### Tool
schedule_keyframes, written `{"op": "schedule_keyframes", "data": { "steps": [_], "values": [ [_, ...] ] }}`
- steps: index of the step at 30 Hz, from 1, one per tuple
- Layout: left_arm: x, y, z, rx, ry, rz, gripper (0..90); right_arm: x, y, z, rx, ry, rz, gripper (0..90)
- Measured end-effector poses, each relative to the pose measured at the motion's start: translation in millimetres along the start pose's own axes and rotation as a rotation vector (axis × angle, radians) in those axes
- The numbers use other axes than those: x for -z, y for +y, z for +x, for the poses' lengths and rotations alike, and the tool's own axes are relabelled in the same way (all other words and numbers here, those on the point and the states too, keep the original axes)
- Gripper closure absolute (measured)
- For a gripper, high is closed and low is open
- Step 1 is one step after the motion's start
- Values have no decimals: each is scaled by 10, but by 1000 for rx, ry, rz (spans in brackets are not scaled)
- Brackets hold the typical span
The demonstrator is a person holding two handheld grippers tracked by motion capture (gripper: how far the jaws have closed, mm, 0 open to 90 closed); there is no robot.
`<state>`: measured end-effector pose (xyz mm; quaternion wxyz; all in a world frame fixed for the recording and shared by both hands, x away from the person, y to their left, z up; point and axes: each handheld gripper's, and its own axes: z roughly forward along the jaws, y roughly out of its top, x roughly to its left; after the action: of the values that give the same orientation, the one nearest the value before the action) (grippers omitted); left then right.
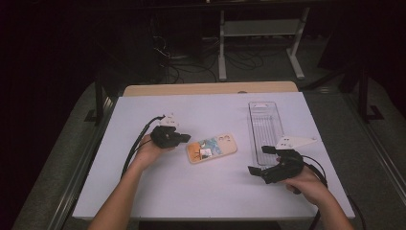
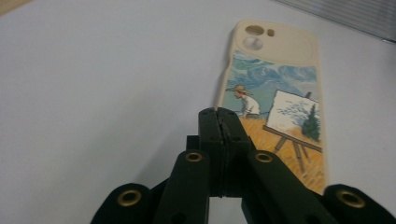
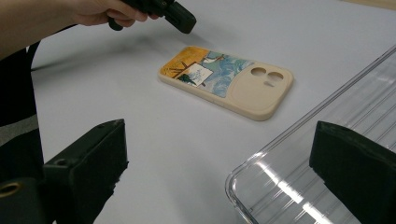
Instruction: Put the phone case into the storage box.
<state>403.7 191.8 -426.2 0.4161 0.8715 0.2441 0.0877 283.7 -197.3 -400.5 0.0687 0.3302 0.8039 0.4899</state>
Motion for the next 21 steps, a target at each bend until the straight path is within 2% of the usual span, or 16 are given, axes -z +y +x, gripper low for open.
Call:
{"op": "schedule_keyframes", "data": {
  "steps": [4,5,7,9,10,13,19,21],
  "values": [
    [-69,-24,42,3,1,7,896,0,-1,-1,2,0,0,37],
    [-114,-46,46,19,5,4,896,0,-2,0,3,-1,0,38],
    [-148,-73,63,23,15,16,896,0,-1,0,3,-1,1,38],
    [-151,-79,81,7,21,27,896,0,-1,-1,2,-1,0,39],
    [-170,-92,83,37,19,16,896,0,-2,-1,3,0,0,39],
    [-189,-107,102,50,14,7,895,0,-2,-1,3,0,0,39],
    [-202,-119,105,57,3,9,895,0,-2,-1,7,-2,2,41],
    [-209,-121,97,45,-4,18,896,1,-2,0,8,-2,3,41]
  ]
}}
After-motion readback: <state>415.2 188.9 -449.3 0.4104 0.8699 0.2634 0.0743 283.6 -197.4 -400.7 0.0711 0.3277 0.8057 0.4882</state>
